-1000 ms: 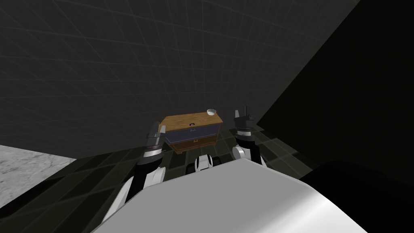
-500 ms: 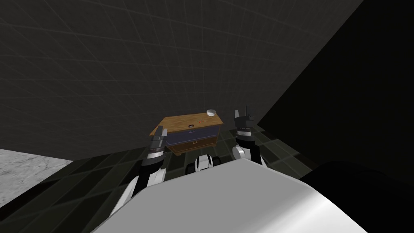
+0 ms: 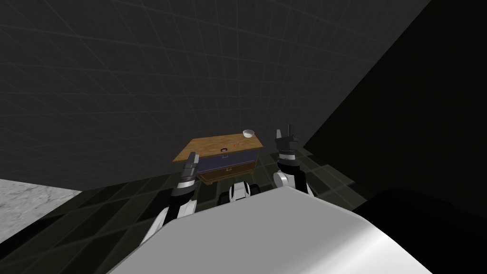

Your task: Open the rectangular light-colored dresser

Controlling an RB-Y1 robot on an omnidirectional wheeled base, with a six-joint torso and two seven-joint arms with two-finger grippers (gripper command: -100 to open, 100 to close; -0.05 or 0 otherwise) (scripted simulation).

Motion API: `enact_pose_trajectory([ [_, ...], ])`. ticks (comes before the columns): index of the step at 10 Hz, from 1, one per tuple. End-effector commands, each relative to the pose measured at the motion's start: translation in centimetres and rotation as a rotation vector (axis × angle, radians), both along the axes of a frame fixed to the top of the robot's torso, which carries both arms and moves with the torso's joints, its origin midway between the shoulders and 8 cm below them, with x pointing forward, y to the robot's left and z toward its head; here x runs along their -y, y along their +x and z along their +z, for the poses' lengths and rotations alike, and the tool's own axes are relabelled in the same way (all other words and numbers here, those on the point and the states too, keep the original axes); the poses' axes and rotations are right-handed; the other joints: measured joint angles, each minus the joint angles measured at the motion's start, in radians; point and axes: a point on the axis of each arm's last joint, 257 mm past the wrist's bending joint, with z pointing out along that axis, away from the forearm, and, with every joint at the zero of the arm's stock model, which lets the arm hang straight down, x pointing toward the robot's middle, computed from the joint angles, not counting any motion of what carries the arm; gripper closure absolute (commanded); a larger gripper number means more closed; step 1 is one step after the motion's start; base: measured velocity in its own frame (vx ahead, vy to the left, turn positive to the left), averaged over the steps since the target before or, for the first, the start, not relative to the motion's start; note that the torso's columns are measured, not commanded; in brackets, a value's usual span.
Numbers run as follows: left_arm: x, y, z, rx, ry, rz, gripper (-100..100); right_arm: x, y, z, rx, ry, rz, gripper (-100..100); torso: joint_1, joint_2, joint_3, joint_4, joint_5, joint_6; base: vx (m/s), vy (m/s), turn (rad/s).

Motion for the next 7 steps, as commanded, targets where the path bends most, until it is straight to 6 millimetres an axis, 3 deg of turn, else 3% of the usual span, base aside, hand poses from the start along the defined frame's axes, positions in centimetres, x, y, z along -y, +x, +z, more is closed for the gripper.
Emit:
enact_pose_trajectory([
  [1, -0.3, 0.1, -2.0, -0.021, 0.012, 0.002, -100, 0.0, 0.0, 0.0, 0.0, 0.0, 0.0, 0, 0.0, 0.0, 0.0, 0.0, 0.0, 0.0, 0.044, -0.018, 0.002],
  [7, -1.0, 0.0, -6.1, -0.059, 0.045, 0.004, -100, 0.0, 0.0, 0.0, 0.0, 0.0, 0.0, 0, 0.0, 0.0, 0.0, 0.0, 0.0, 0.0, 0.042, -0.019, 0.003],
])
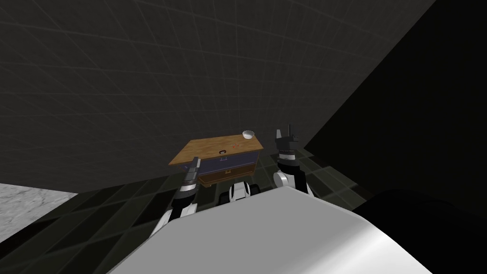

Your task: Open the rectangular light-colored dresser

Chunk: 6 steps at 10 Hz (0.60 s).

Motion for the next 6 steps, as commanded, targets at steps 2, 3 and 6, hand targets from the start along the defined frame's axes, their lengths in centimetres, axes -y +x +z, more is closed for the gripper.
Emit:
enact_pose_trajectory([
  [2, -0.4, -0.2, -2.6, -0.029, 0.015, 0.003, -100, 0.0, 0.0, 0.0, 0.0, 0.0, 0.0, 0, 0.0, 0.0, 0.0, 0.0, 0.0, 0.0, 0.044, -0.025, 0.004],
  [3, -0.5, -0.4, -3.4, -0.03, 0.027, 0.002, -100, 0.0, 0.0, 0.0, 0.0, 0.0, 0.0, 0, 0.0, 0.0, 0.0, 0.0, 0.0, 0.0, 0.056, -0.017, 0.005],
  [6, -0.9, -0.6, -5.5, -0.059, 0.035, 0.006, -100, 0.0, 0.0, 0.0, 0.0, 0.0, 0.0, 0, 0.0, 0.0, 0.0, 0.0, 0.0, 0.0, 0.045, -0.019, 0.005],
])
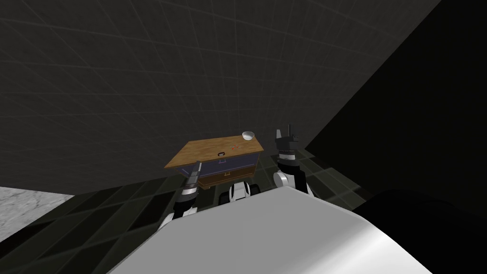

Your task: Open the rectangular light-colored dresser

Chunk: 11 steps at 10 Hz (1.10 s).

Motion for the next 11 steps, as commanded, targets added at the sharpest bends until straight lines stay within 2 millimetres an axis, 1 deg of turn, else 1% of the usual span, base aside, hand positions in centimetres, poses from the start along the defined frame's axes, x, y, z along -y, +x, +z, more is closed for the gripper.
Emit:
enact_pose_trajectory([
  [1, -0.3, -0.4, -1.5, -0.007, 0.016, 0.0, -100, 0.0, 0.0, 0.0, 0.0, 0.0, 0.0, 0, 0.0, 0.0, 0.0, 0.0, 0.0, 0.0, 0.048, -0.023, 0.006],
  [2, -0.5, -0.5, -2.6, -0.032, 0.013, 0.005, -100, 0.0, 0.0, 0.0, 0.0, 0.0, 0.0, 0, 0.0, 0.0, 0.0, 0.0, 0.0, 0.0, 0.047, -0.021, 0.005],
  [3, -0.6, -0.7, -2.9, -0.023, 0.024, 0.002, -100, 0.0, 0.0, 0.0, 0.0, 0.0, 0.0, 0, 0.0, 0.0, 0.0, 0.0, 0.0, 0.0, 0.048, -0.027, 0.009],
  [4, -0.8, -0.8, -4.0, -0.047, 0.022, 0.007, -100, 0.0, 0.0, 0.0, 0.0, 0.0, 0.0, 0, 0.0, 0.0, 0.0, 0.0, 0.0, 0.0, 0.043, -0.024, 0.005],
  [7, -1.1, -1.5, -5.8, -0.058, 0.038, 0.008, -100, 0.0, 0.0, 0.0, 0.0, 0.0, 0.0, 0, 0.0, 0.0, 0.0, 0.0, 0.0, 0.0, 0.047, -0.022, 0.008],
  [11, -1.7, -2.4, -8.7, -0.1, 0.047, 0.016, -100, 0.0, 0.0, 0.0, 0.0, 0.0, 0.0, 0, 0.0, 0.0, 0.0, 0.0, 0.0, 0.0, 0.044, -0.023, 0.008],
])
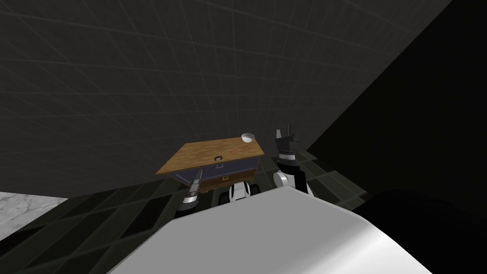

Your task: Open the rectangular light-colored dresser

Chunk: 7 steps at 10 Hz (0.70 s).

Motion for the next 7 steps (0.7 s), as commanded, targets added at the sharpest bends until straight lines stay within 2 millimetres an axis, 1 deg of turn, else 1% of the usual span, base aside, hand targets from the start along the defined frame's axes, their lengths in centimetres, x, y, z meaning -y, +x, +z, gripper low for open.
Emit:
enact_pose_trajectory([
  [1, -0.3, -0.6, -1.6, -0.025, 0.004, 0.005, -100, 0.0, 0.0, 0.0, 0.0, 0.0, 0.0, 0, 0.0, 0.0, 0.0, 0.0, 0.0, 0.0, 0.037, -0.02, 0.005],
  [2, -0.3, -0.9, -2.0, -0.022, 0.008, 0.005, -100, 0.0, 0.0, 0.0, 0.0, 0.0, 0.0, 0, 0.0, 0.0, 0.0, 0.0, 0.0, 0.0, 0.043, -0.027, 0.007],
  [4, -0.5, -1.6, -3.6, -0.049, 0.008, 0.012, -100, 0.0, 0.0, 0.0, 0.0, 0.0, 0.0, 0, 0.0, 0.0, 0.0, 0.0, 0.0, 0.0, 0.04, -0.027, 0.009],
  [5, -0.6, -1.6, -3.9, -0.056, 0.007, 0.013, -100, 0.0, 0.0, 0.0, 0.0, 0.0, 0.0, 0, 0.0, 0.0, 0.0, 0.0, 0.0, 0.0, 0.036, -0.023, 0.005],
  [7, -0.5, -2.4, -5.3, -0.069, 0.004, 0.019, -100, 0.0, 0.0, 0.0, 0.0, 0.0, 0.0, 0, 0.0, 0.0, 0.0, 0.0, 0.0, 0.0, 0.051, -0.025, 0.013],
])
